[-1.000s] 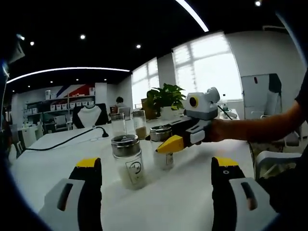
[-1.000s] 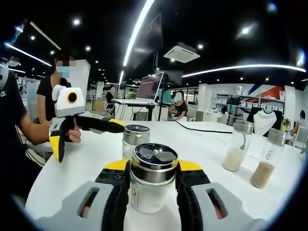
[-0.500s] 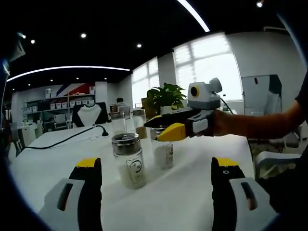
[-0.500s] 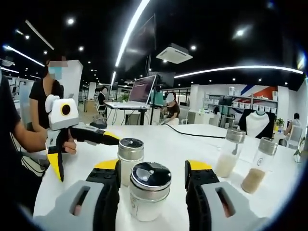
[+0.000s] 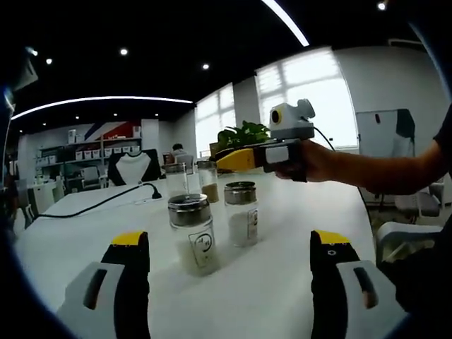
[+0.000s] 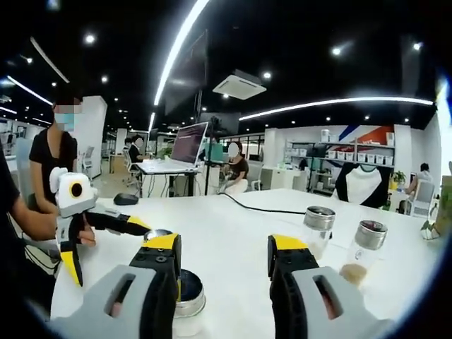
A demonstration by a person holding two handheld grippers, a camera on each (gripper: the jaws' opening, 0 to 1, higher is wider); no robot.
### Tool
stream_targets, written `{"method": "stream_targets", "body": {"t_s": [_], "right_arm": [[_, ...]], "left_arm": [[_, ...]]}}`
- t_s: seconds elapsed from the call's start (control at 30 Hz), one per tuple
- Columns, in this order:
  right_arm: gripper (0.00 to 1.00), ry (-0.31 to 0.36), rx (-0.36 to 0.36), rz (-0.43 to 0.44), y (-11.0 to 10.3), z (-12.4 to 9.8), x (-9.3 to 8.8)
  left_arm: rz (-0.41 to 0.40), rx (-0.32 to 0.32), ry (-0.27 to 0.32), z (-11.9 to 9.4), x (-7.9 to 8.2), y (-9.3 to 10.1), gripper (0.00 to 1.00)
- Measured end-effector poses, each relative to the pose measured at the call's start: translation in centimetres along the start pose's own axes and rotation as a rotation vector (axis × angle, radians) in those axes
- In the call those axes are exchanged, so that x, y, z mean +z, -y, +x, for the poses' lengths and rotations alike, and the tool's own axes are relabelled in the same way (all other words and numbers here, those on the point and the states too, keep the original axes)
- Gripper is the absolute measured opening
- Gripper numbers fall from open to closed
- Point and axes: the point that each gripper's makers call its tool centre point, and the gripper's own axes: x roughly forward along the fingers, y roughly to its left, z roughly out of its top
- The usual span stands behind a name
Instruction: Rotate the seasoning bottle until the label or dispensing opening points toward the visible target arrow and the bottle remains upright within the marked orientation range
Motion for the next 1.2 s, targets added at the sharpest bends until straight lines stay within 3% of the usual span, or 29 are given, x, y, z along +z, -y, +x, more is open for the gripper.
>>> {"method": "stream_targets", "body": {"t_s": [0.33, 0.53, 0.83, 0.9, 1.07, 1.2], "right_arm": [[0.43, -0.06, -0.162, -0.005, 3.8, 1.7, -1.7], [0.43, -0.05, -0.249, -0.016, 5.9, 3.1, -1.5], [0.41, -0.022, -0.45, 0.006, 11.2, 4.0, -1.3], [0.41, 0.0, -0.467, 0.028, 11.9, 4.3, -1.0], [0.41, -0.032, -0.516, 0.01, 13.2, 5.3, -1.3], [0.41, -0.045, -0.515, 0.0, 13.6, 6.3, -1.5]], "left_arm": [[0.007, 0.001, -0.006, 0.2, -0.5, 0.0, 1.0], [0.007, 0.009, -0.013, 0.3, -0.9, -0.2, 1.0], [0.007, 0.014, 0.011, 0.3, -0.8, -0.6, 1.0], [-0.001, 0.021, 0.01, 0.3, -0.8, -0.8, 1.0], [0.007, 0.027, 0.019, 0.3, -0.7, -0.9, 1.0], [0.019, 0.025, 0.01, 0.4, -0.9, -0.7, 1.0]]}}
